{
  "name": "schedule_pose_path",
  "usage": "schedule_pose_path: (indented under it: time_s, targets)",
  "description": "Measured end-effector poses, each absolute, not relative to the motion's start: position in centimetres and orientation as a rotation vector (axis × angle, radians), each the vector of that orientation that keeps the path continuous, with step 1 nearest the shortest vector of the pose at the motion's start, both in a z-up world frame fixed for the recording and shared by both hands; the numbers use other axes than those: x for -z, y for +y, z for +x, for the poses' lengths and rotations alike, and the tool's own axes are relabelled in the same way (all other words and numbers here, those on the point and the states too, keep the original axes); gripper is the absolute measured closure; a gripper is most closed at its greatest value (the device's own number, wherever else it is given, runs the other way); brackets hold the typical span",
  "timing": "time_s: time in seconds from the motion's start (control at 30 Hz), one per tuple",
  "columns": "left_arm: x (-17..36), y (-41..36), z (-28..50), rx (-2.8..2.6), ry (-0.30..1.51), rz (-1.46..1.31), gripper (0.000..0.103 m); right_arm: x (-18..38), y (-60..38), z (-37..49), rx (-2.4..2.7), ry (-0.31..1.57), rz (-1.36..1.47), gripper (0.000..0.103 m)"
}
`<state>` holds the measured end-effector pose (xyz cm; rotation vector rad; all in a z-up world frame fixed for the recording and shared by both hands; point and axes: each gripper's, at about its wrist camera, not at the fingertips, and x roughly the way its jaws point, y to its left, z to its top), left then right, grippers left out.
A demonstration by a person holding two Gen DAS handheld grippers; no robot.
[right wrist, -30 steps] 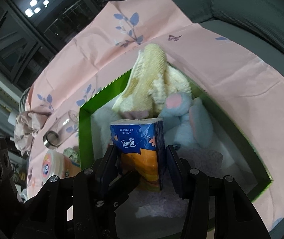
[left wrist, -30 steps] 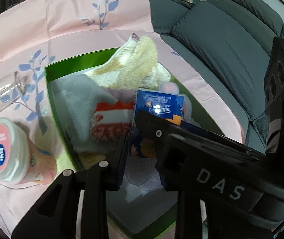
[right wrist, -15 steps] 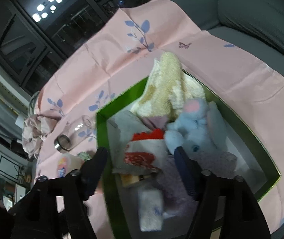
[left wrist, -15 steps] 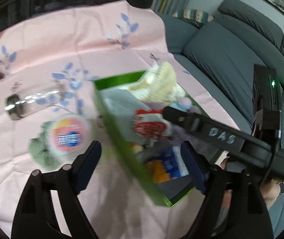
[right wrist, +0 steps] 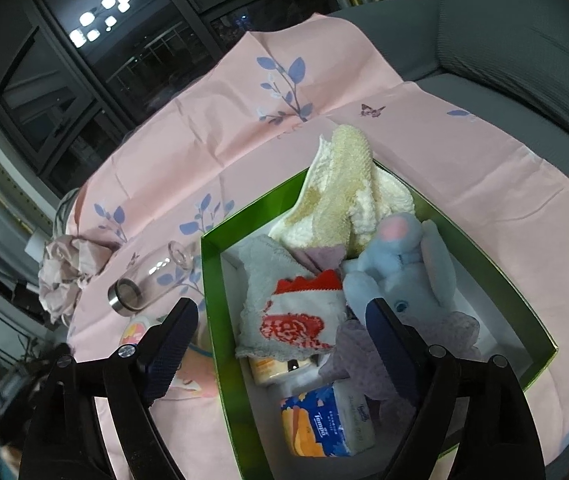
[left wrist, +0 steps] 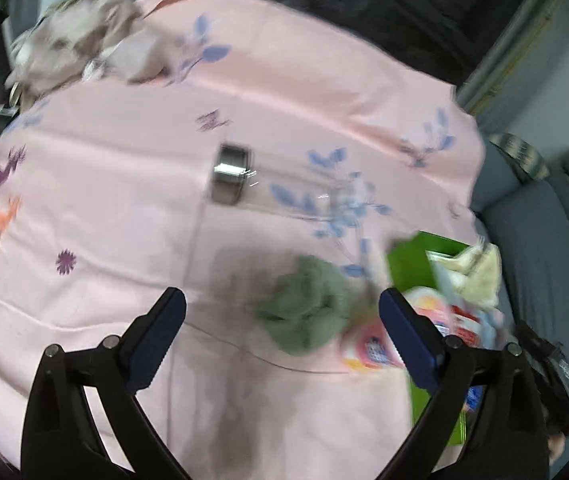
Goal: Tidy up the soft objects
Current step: 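Move the left gripper to the green terry towel and grasp it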
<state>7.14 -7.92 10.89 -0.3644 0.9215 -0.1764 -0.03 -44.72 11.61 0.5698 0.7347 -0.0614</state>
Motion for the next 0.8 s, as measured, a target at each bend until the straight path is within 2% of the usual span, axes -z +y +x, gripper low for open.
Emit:
schedule_pose_path:
  time_s: [0.2, 0.47, 0.6, 0.67, 0.7, 0.73, 0.8]
  targets:
    - [-6.3, -9.6, 9.1, 0.218, 1.032, -0.388, 0.007, -11.6, -45.2, -0.3, 0.076, 0.729, 0.583, 0.016]
    - [-3.5, -11.5, 10.3, 0.239, 1.113, -0.432, 0.008, -11.5, -45.6, -0.6, 0.094, 0.729, 0.602, 0.016]
    - [-3.0, -11.9, 10.5, 0.228, 1.109, -0.422, 0.017, -11.6, -45.6, -0.6, 0.093, 0.724, 0.603, 0.016]
    - [-3.1, -11.7, 10.4, 0.223, 1.088, -0.424, 0.027, -11.6, -45.6, -0.6, 0.092, 0.721, 0.602, 0.016]
    - [-3.0, -11.7, 10.3, 0.203, 1.088, -0.417, 0.037, -11.7, -45.5, -0.7, 0.093, 0.717, 0.601, 0.016]
    - [-3.1, -11.6, 10.3, 0.185, 1.083, -0.402, 0.053, -11.7, -45.6, -0.7, 0.095, 0.713, 0.602, 0.016]
    - [-3.0, -11.4, 10.3, 0.193, 1.088, -0.39, 0.076, -11.8, -45.6, -0.8, 0.099, 0.706, 0.605, 0.016]
